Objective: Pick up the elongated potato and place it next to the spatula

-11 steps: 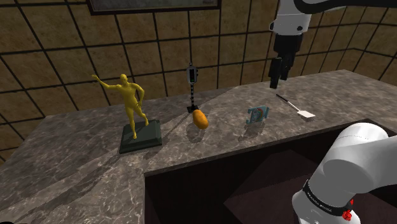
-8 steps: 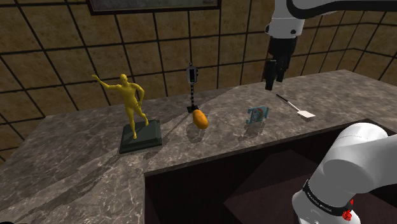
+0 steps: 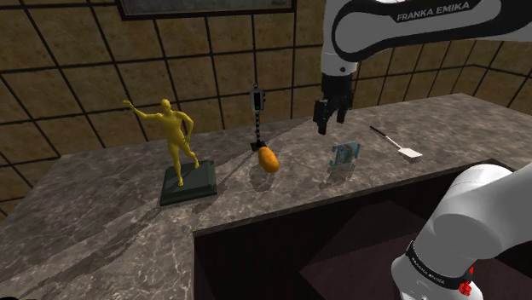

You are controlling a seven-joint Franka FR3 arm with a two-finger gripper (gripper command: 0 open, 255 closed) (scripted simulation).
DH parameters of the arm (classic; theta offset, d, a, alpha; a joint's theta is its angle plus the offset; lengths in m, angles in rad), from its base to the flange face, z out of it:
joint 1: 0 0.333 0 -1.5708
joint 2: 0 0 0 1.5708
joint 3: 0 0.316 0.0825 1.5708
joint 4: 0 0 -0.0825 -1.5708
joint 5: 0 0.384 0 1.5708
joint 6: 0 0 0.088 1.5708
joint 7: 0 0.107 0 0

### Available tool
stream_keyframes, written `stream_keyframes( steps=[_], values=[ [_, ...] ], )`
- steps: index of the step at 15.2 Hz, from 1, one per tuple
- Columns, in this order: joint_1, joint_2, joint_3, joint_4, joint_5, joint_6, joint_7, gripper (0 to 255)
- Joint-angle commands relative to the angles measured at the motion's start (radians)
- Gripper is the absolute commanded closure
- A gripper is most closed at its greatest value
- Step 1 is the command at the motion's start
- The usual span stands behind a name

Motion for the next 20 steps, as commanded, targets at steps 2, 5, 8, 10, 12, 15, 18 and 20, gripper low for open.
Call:
stream_keyframes(
  steps=[2, 5, 8, 10, 12, 15, 18, 20],
  values=[
    [-0.005, 0.101, 0.026, 0.025, 0.0, 0.083, 0.05, 0],
    [-0.008, 0.205, 0.054, 0.058, -0.006, 0.158, 0.106, 0],
    [-0.01, 0.315, 0.078, 0.105, -0.02, 0.224, 0.165, 0],
    [-0.012, 0.39, 0.092, 0.144, -0.034, 0.262, 0.204, 0],
    [-0.013, 0.466, 0.104, 0.188, -0.052, 0.295, 0.245, 0],
    [-0.011, 0.583, 0.116, 0.265, -0.084, 0.334, 0.306, 0],
    [-0.004, 0.701, 0.12, 0.355, -0.12, 0.361, 0.364, 0],
    [0.004, 0.78, 0.119, 0.422, -0.144, 0.371, 0.401, 0]
  ],
)
